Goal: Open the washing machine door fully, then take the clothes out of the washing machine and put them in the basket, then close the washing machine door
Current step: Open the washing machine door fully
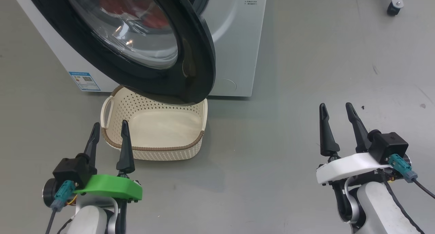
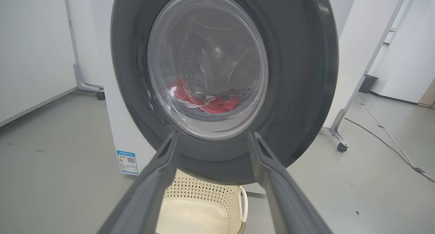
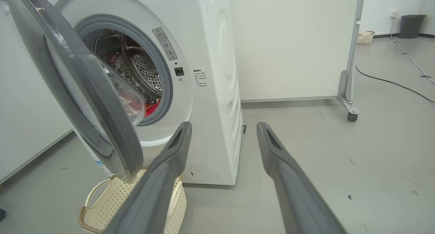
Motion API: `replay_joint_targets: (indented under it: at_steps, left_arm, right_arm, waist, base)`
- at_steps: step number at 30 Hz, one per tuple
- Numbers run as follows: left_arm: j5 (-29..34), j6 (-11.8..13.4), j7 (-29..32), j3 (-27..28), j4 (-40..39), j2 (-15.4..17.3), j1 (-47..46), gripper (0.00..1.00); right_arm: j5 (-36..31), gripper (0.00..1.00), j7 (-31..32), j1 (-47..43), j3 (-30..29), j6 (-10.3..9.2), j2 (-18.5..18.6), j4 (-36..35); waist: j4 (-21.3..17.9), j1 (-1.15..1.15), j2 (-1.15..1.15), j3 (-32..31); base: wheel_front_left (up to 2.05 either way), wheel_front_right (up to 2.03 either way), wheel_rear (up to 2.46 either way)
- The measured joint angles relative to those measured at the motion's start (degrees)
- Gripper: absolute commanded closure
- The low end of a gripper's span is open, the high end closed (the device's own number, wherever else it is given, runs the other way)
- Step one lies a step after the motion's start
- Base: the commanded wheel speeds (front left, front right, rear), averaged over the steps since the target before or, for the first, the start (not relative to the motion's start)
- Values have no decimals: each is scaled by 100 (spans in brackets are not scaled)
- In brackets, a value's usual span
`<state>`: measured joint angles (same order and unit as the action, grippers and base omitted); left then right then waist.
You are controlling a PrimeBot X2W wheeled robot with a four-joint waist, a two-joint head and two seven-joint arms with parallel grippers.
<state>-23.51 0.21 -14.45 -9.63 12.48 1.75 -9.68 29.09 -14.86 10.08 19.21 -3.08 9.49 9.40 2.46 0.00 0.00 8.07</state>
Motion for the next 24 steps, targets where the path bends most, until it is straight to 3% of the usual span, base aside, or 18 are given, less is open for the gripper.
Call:
replay_joint_targets:
  at_steps: [9, 24]
  left_arm:
    - [0, 0, 1, -85, -42, 1, 0, 0]
    - [-2, -3, 0, -292, -182, 2, -197, 0]
  right_arm:
    - [-74, 0, 0, 12, -56, 52, 33, -71]
    - [198, 0, 644, 1344, 81, 628, 166, -126]
  waist:
    - [61, 0, 0, 158]
    - [234, 0, 0, 760]
  base:
    - [0, 0, 0]
    - [0, 0, 0]
